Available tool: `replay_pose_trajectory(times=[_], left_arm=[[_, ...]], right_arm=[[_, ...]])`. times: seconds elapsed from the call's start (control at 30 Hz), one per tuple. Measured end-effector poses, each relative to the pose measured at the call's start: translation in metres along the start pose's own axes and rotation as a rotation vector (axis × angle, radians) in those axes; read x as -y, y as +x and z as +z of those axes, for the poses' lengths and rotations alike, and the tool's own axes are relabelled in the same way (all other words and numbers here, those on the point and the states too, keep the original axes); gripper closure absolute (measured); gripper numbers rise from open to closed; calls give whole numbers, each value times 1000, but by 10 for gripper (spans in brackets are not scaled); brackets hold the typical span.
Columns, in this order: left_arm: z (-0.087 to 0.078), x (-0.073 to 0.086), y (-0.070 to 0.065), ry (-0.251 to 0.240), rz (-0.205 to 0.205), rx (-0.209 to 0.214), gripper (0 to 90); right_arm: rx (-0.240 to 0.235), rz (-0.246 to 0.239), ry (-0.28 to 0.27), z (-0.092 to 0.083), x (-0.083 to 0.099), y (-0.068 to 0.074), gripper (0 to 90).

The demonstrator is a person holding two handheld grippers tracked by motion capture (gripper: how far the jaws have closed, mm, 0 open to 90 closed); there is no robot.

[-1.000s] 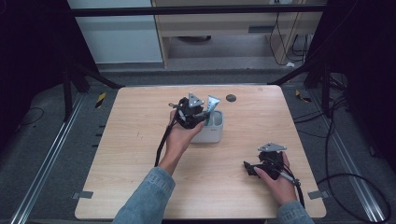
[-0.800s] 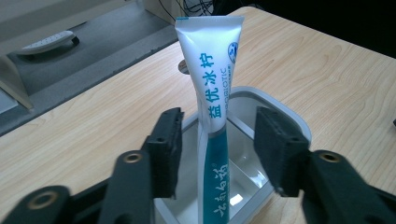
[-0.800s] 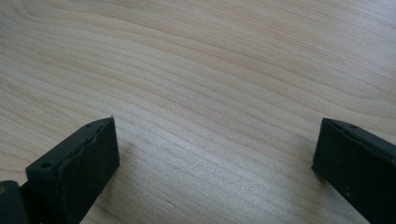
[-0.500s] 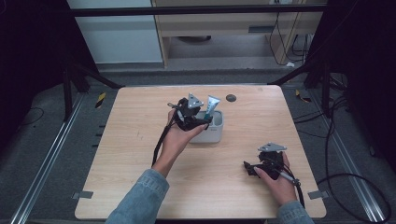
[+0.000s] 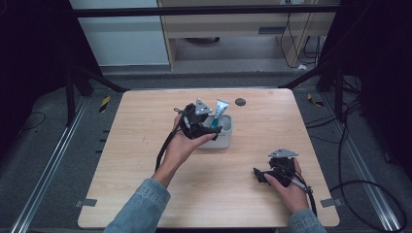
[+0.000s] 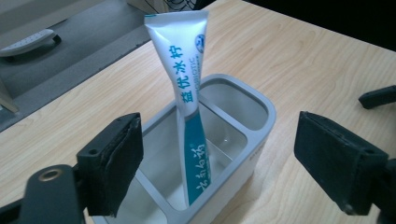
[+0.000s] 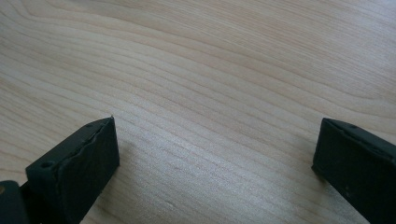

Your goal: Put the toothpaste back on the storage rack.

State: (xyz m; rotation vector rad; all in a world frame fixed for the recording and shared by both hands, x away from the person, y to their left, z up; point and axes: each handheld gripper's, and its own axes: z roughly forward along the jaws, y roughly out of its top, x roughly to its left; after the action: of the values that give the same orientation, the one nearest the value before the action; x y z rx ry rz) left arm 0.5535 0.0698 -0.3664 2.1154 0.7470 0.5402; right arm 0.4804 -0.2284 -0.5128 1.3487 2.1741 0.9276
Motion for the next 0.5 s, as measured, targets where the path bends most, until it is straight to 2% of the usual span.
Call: replay_pose_trajectory(times=[0.27,0.5], left_arm=[[-7,2,-12,37,-3,56,63],[-16,6,-14,43,8,64,48]], right_arm=[[0,0,0,0,0,0,6],[0,0,0,0,0,0,6]])
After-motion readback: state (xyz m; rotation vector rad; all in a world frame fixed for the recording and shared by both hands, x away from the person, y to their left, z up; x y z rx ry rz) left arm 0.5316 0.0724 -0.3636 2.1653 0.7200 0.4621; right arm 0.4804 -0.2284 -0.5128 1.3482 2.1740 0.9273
